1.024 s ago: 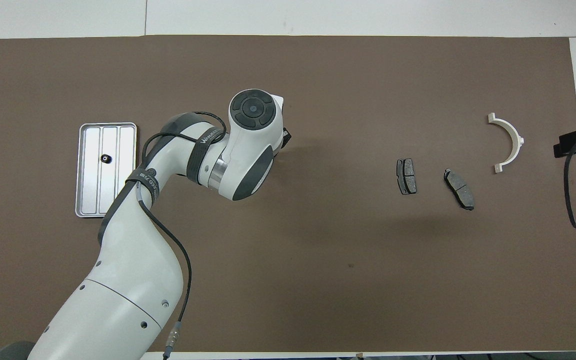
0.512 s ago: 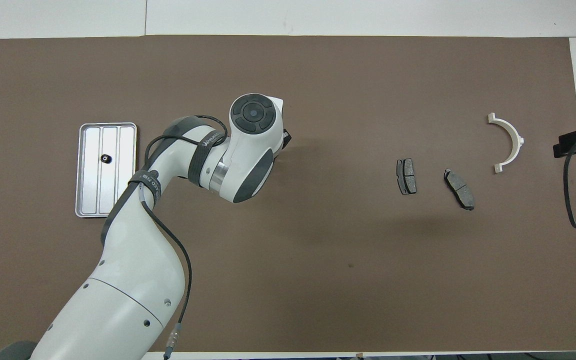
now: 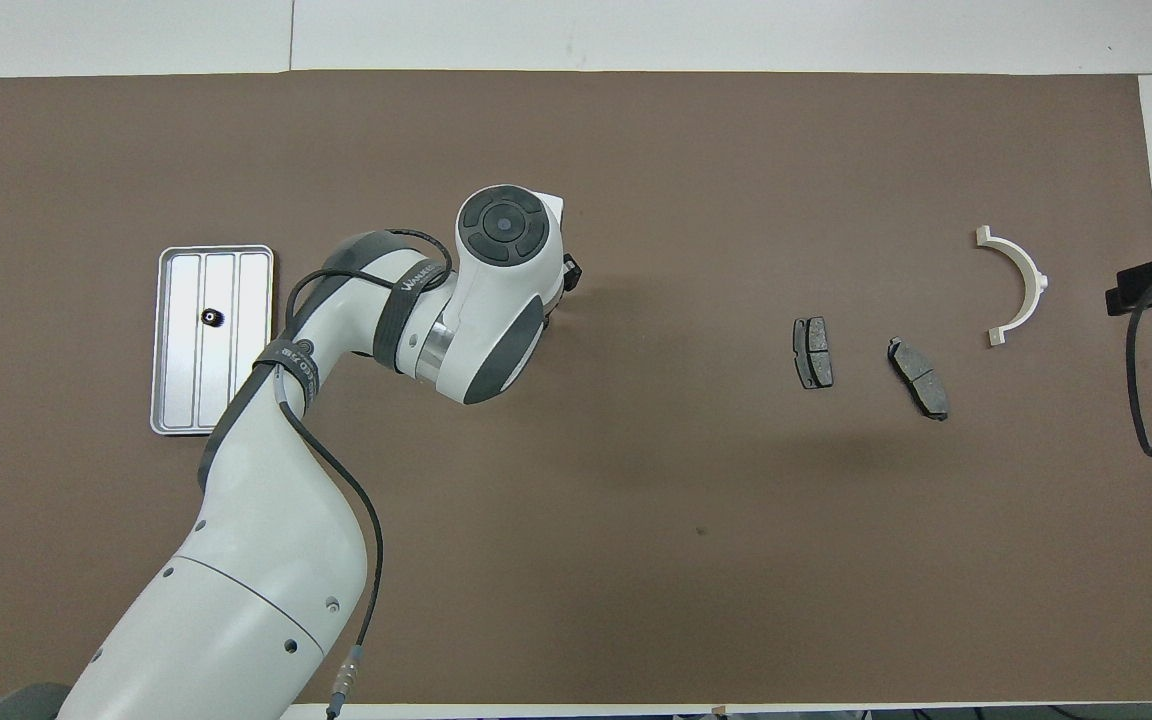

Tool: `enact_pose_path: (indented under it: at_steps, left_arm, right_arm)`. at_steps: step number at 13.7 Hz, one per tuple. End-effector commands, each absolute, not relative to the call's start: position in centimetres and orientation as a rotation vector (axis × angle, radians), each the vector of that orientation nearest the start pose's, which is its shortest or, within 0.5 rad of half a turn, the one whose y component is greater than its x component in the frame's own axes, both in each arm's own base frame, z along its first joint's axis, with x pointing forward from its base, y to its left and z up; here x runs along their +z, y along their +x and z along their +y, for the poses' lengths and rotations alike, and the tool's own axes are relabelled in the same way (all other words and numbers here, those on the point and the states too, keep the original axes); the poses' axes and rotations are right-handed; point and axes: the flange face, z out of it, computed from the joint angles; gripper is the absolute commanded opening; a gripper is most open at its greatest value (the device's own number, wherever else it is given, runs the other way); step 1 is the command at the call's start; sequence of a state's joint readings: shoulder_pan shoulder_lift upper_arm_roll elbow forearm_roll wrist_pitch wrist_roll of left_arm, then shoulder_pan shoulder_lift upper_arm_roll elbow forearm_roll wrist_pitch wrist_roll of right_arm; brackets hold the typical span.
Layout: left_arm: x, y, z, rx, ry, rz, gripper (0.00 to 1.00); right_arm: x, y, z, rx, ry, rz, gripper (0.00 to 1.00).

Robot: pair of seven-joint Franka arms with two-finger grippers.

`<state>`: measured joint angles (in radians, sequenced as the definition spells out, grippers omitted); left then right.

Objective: Place bearing gear from tray to pile
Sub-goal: 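Carry the gear to the table centre and release it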

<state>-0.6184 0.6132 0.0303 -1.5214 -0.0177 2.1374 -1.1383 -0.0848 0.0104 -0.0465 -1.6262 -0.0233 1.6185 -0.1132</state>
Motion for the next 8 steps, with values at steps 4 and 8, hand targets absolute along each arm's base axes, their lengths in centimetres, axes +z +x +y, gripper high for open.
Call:
enact_pose_path:
  at_steps: [4, 8]
  left_arm:
    - [36.9, 60.7, -33.4, -0.039, -3.004, -0.881, 1.00]
    - [40.6, 63.4, -25.2, -0.029, -3.043, -0.719, 1.00]
  right_arm:
    - [59.5, 55.7, -7.5, 0.002, -3.153, -0.004, 1.00]
    - [59.5, 55.7, -7.4, 0.004, -3.151, -0.011, 1.00]
